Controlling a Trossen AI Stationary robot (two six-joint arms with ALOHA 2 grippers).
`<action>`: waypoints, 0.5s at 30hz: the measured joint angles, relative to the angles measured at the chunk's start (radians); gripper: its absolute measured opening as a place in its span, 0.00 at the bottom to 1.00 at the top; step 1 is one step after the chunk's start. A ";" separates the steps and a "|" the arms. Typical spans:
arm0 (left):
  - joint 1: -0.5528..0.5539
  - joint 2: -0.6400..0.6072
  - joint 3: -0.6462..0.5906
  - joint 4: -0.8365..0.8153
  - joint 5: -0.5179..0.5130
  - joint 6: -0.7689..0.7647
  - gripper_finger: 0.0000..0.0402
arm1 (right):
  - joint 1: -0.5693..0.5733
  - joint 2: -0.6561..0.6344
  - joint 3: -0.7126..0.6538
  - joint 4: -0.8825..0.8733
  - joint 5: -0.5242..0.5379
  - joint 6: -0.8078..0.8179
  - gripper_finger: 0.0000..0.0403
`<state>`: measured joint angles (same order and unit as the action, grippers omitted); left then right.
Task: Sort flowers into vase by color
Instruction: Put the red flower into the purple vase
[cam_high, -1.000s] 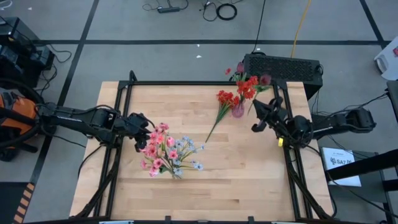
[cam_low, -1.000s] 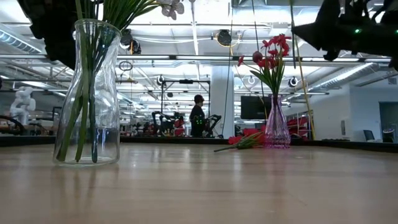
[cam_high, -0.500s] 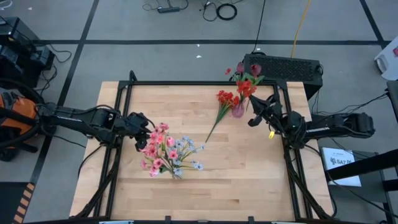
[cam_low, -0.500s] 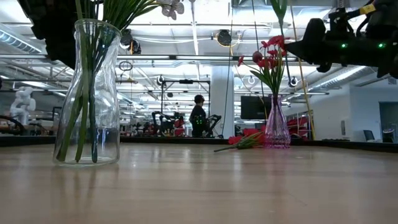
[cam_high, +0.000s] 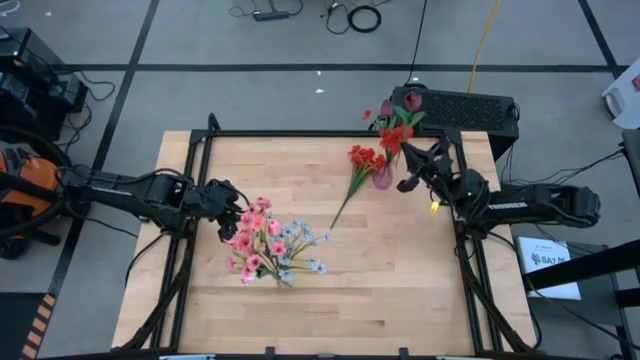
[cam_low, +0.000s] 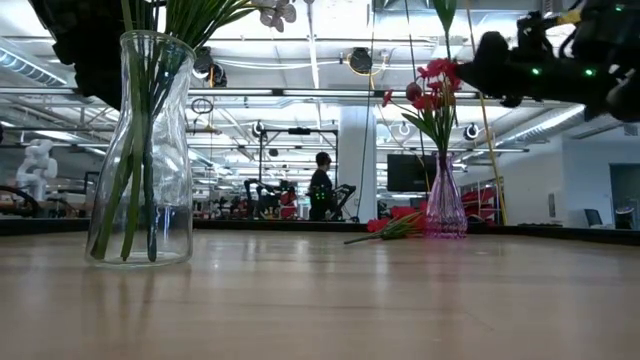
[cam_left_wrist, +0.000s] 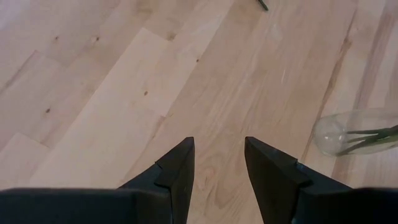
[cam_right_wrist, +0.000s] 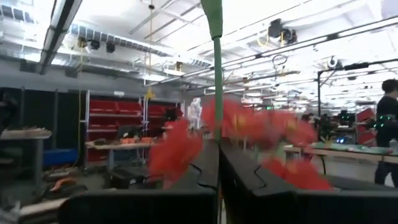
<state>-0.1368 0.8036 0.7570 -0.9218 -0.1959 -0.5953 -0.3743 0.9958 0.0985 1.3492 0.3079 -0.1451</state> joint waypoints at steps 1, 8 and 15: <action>0.000 0.000 0.000 0.000 0.000 0.000 0.37 | -0.002 0.008 0.021 -0.013 0.000 -0.011 0.00; 0.000 0.000 0.000 -0.002 0.000 0.000 0.37 | -0.018 0.094 0.099 -0.165 0.000 -0.042 0.00; 0.000 0.000 0.000 -0.003 0.000 0.000 0.37 | -0.035 0.181 0.099 -0.081 0.008 -0.051 0.00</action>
<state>-0.1371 0.8036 0.7570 -0.9249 -0.1959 -0.5949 -0.4091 1.1771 0.1978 1.2685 0.3157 -0.1961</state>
